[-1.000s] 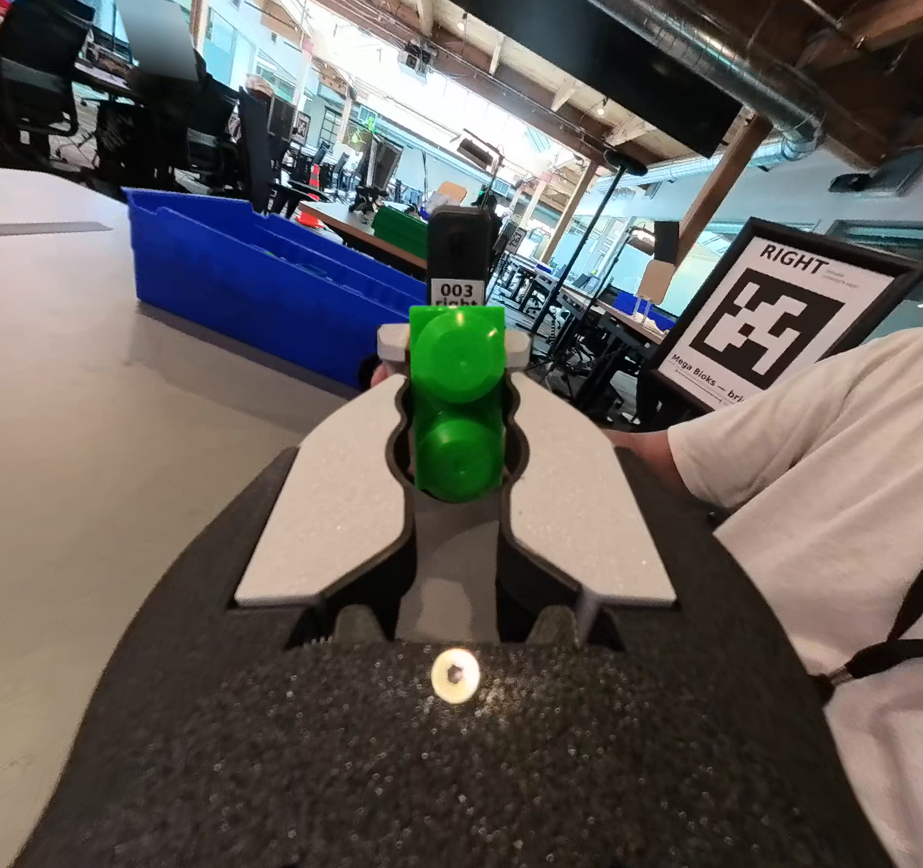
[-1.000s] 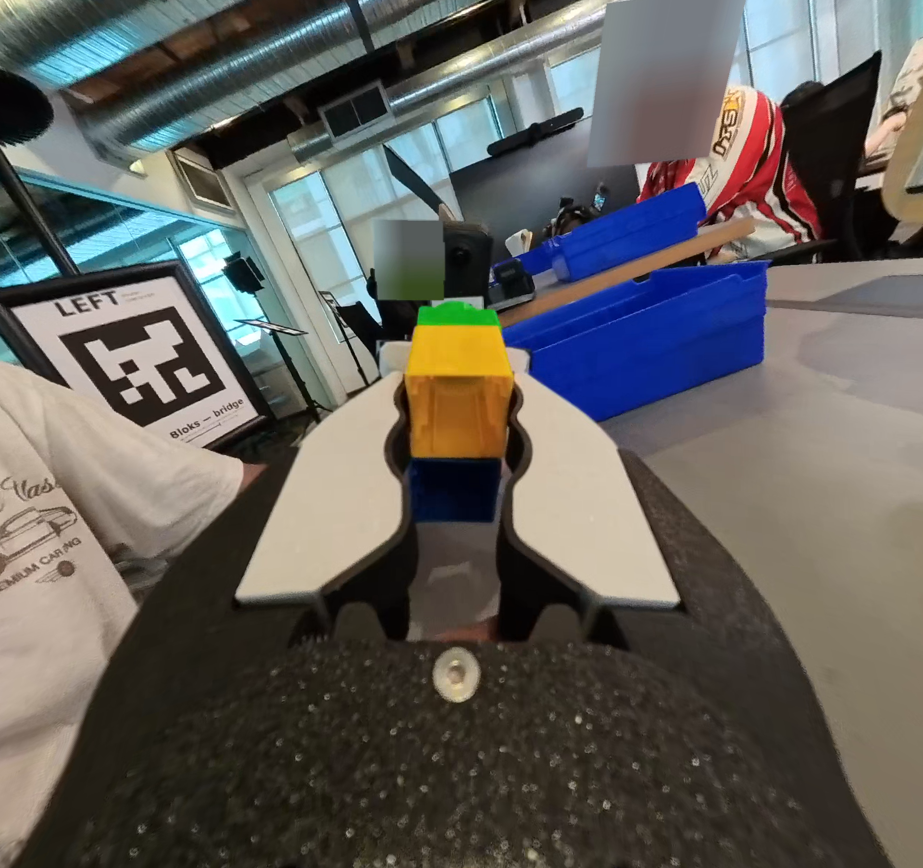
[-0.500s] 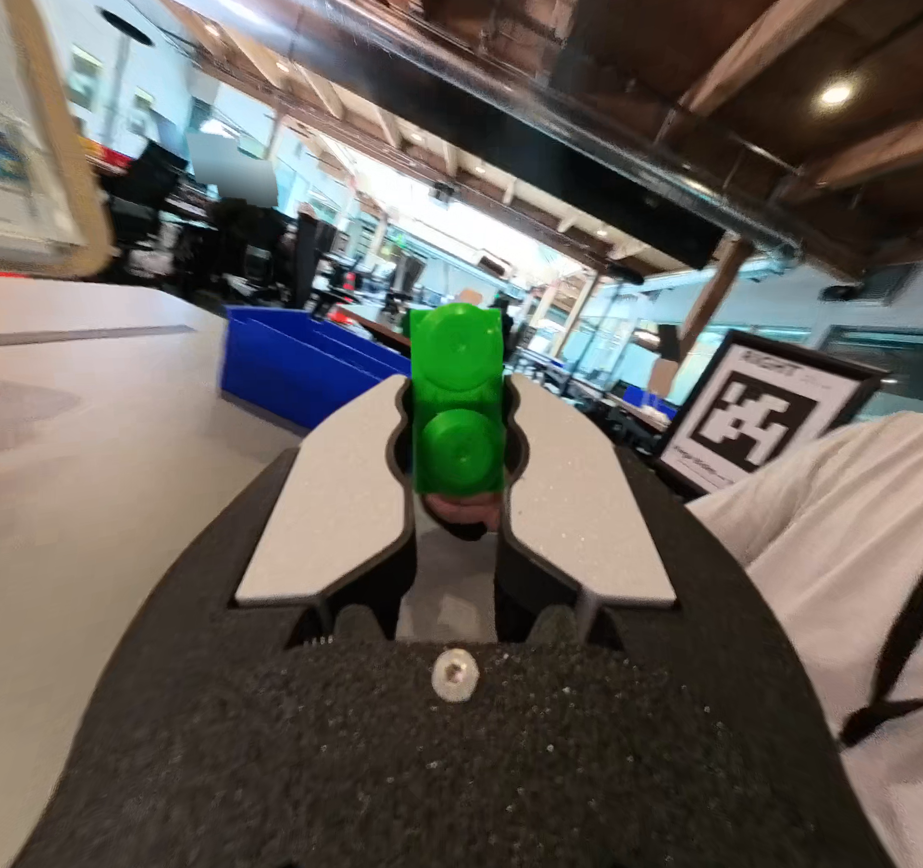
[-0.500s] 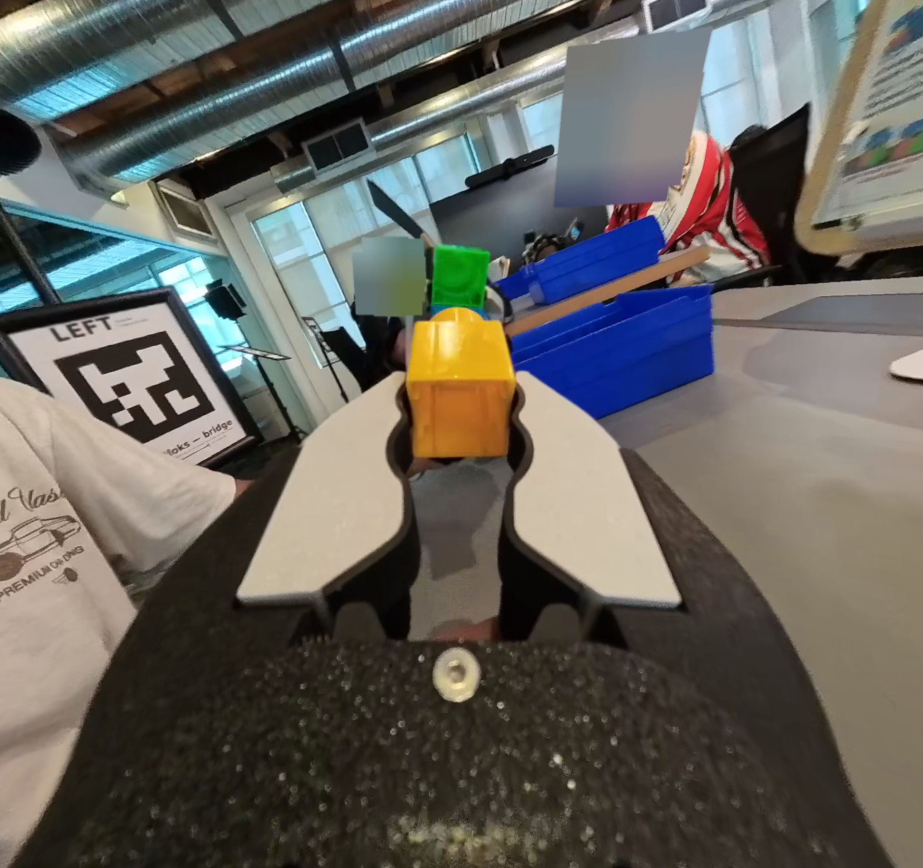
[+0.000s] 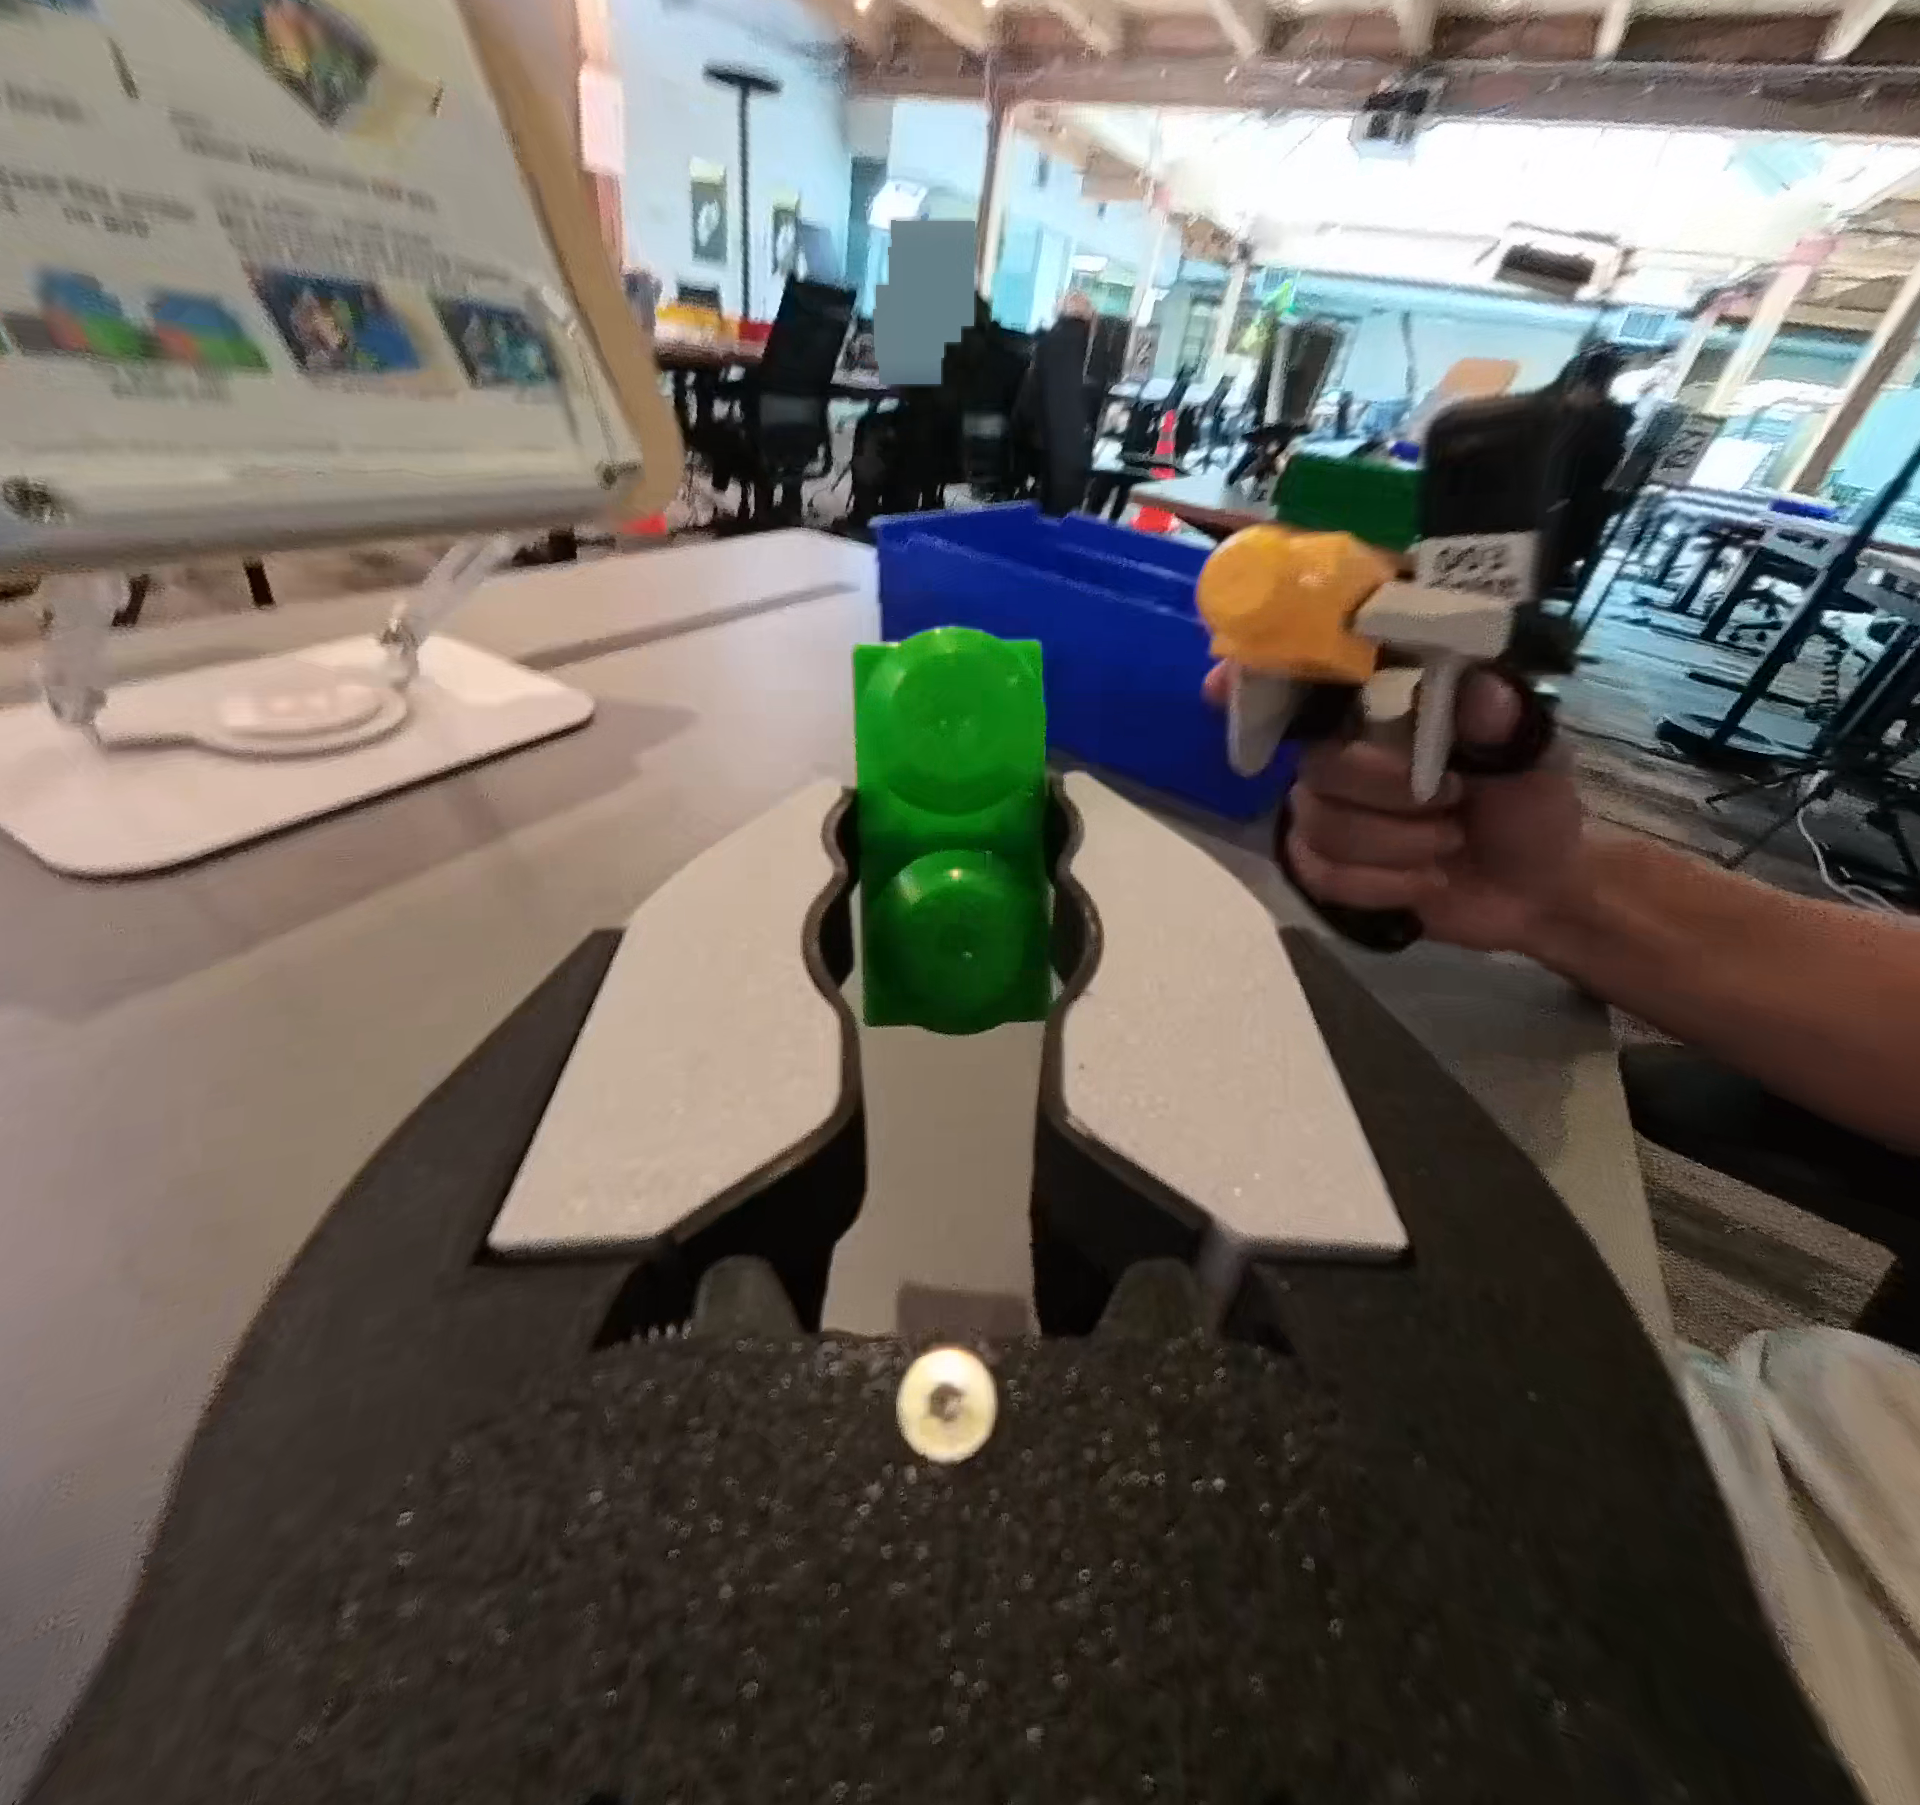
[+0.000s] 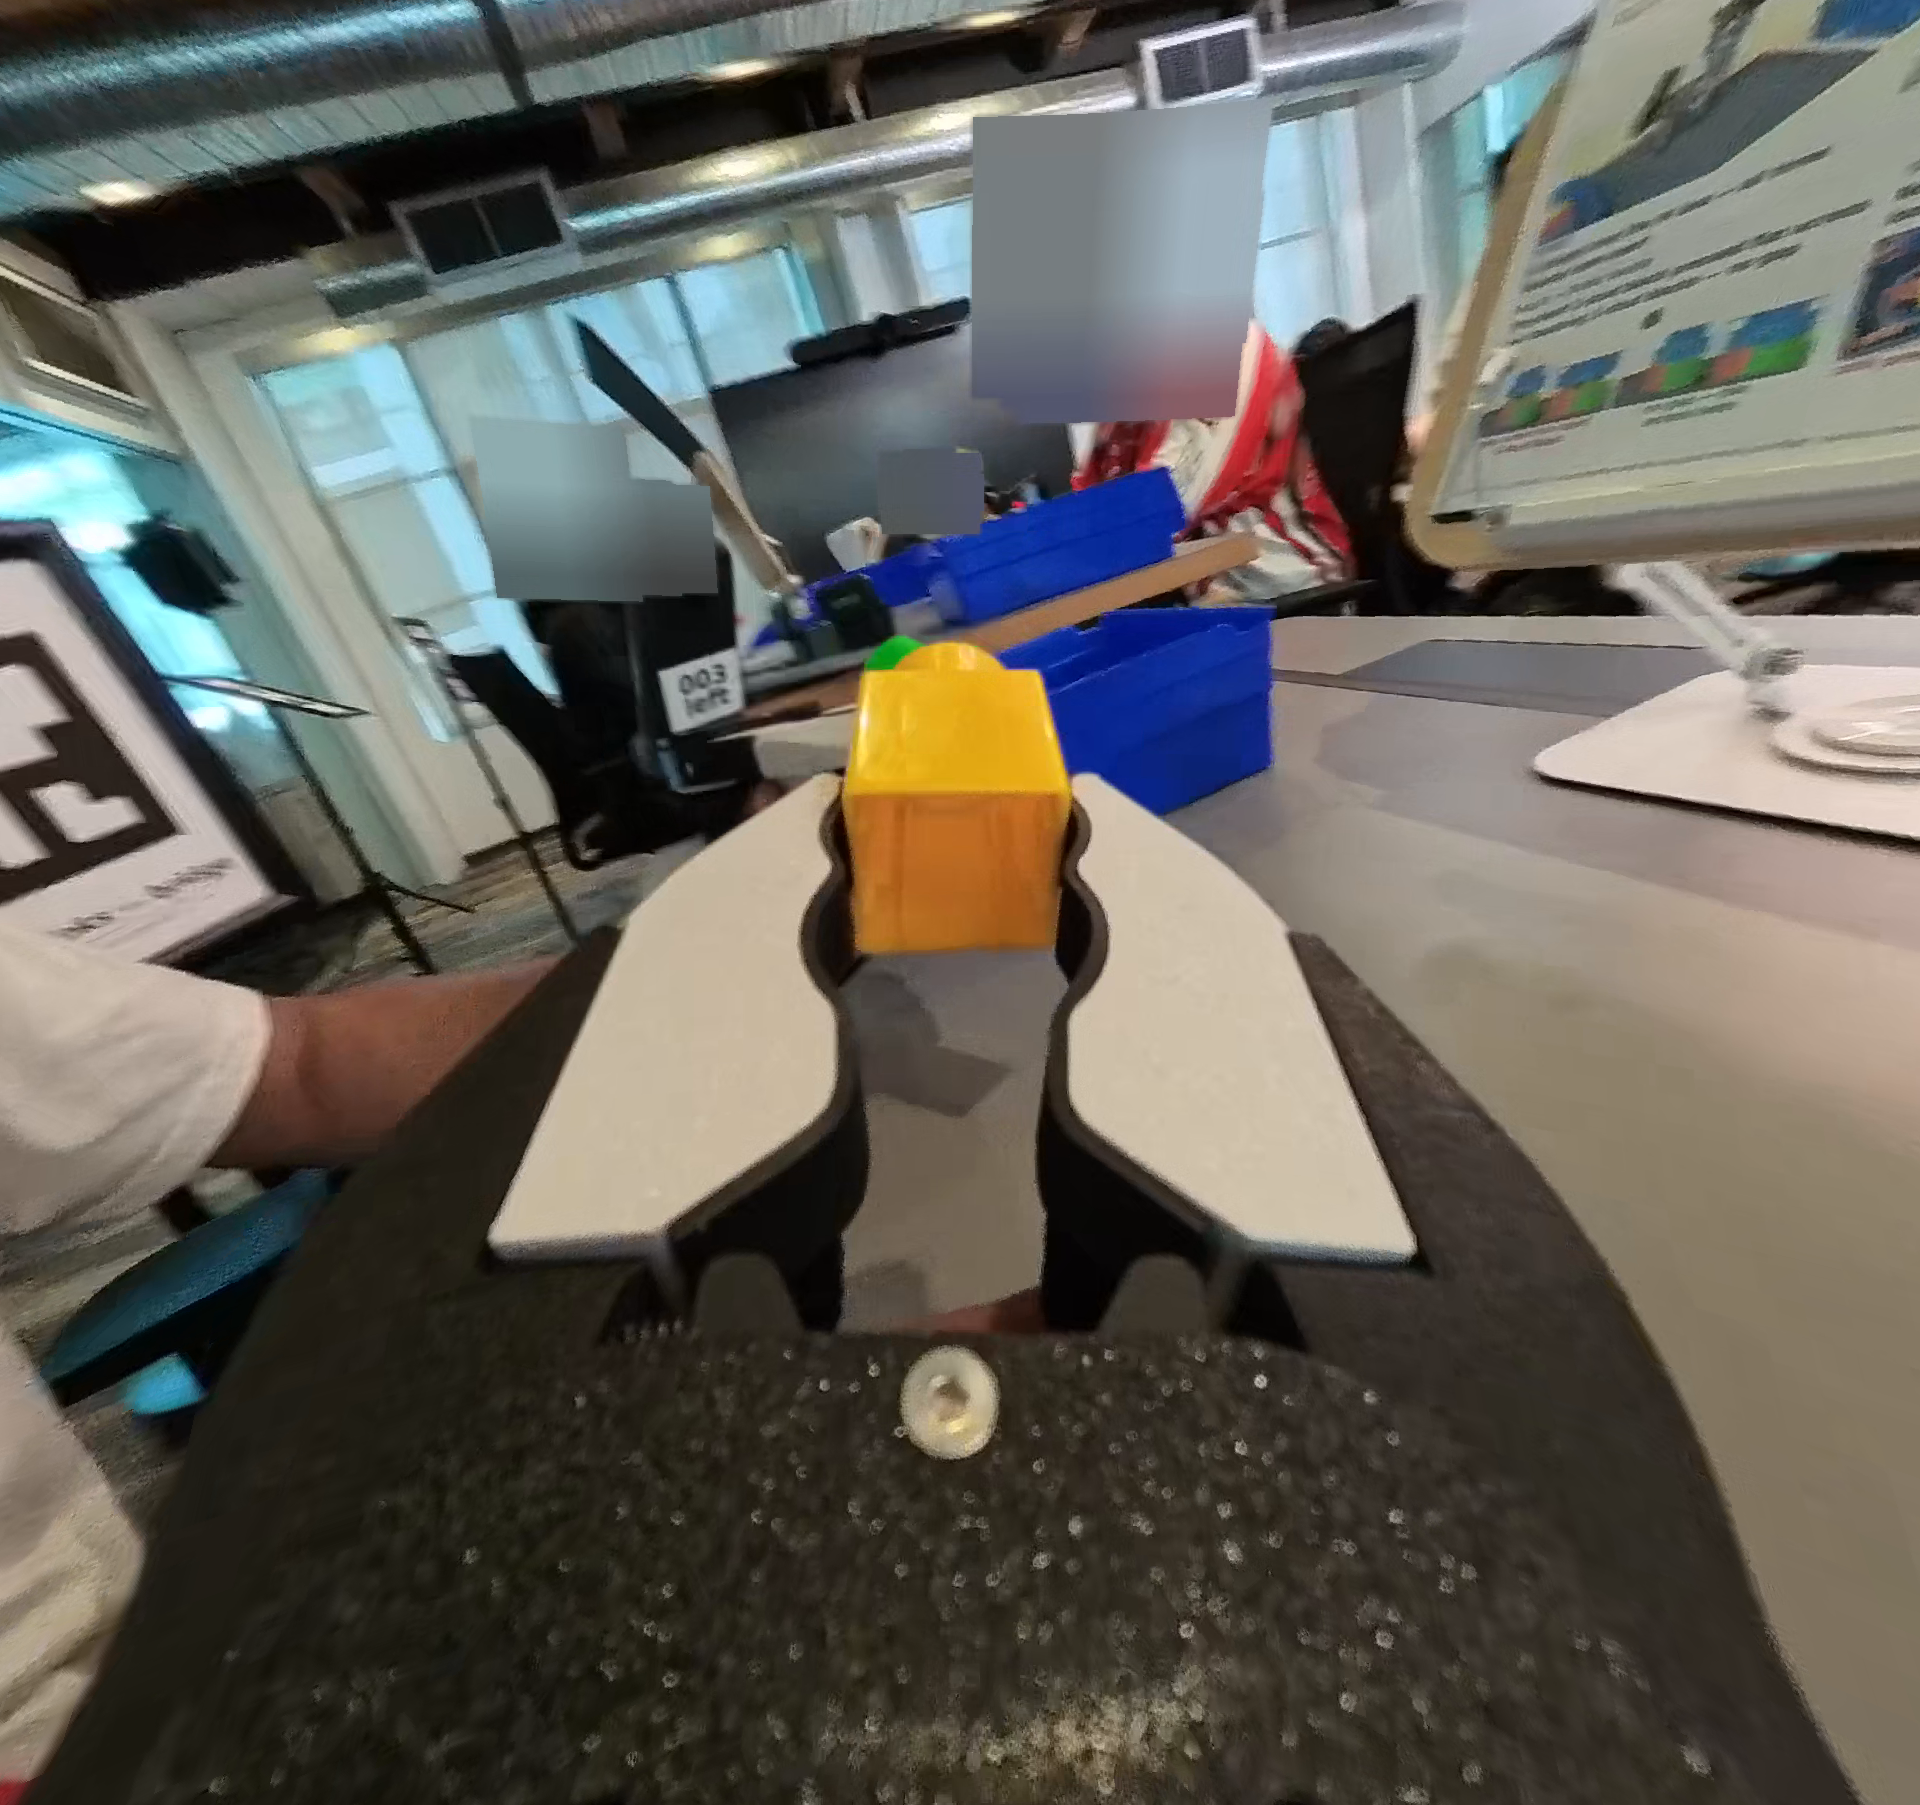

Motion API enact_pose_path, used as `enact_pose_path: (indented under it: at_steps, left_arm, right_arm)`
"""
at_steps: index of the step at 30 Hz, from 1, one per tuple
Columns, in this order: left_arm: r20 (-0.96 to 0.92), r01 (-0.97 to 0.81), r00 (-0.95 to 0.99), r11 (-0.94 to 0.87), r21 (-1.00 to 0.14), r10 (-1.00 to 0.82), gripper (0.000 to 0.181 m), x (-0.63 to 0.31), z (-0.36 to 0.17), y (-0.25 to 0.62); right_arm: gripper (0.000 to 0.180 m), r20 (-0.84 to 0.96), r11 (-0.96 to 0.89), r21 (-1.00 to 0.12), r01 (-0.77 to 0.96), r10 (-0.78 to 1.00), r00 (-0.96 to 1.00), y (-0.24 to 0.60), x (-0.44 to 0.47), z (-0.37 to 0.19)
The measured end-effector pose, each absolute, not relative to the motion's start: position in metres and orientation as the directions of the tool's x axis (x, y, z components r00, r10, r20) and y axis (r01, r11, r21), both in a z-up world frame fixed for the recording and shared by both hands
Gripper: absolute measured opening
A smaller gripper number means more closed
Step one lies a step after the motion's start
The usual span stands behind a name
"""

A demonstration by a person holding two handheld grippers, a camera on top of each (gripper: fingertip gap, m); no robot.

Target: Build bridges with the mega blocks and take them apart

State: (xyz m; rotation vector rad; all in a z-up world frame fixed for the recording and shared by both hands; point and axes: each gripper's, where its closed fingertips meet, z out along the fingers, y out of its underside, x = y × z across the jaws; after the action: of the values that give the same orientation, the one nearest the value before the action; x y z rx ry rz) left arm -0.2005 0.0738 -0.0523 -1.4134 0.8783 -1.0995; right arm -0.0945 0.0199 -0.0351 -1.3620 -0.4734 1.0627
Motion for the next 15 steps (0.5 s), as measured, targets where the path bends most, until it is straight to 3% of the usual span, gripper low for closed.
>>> enact_pose_path:
  at_steps: [3,7,10,13,15]
  left_arm:
    - [0.202,0.095,0.278,-0.182,-0.979,-0.939,0.033,-0.204,-0.051,0.076]
    - [0.259,0.108,0.265,-0.238,-0.965,-0.929,0.033,-0.206,-0.053,0.081]
    - [0.285,0.096,0.243,-0.269,-0.958,-0.927,0.033,-0.203,-0.056,0.081]
    - [0.273,0.087,0.242,-0.259,-0.962,-0.931,0.033,-0.200,-0.056,0.079]
    - [0.257,0.069,0.244,-0.248,-0.966,-0.935,0.033,-0.197,-0.058,0.078]
  right_arm:
    - [0.036,-0.200,-0.062,-0.973,-0.224,0.711,0.674,0.021,-0.044,-0.009]
    - [0.036,-0.102,-0.061,-0.995,-0.084,0.408,0.907,0.024,0.084,0.025]
    - [0.036,0.006,-0.311,-0.949,0.056,0.160,0.987,0.038,0.180,-0.005]
    - [0.036,-0.033,-0.634,-0.772,0.039,0.101,0.994,0.043,0.221,-0.061]
    - [0.036,0.054,-0.724,-0.686,0.066,0.040,0.998,0.047,0.240,-0.084]
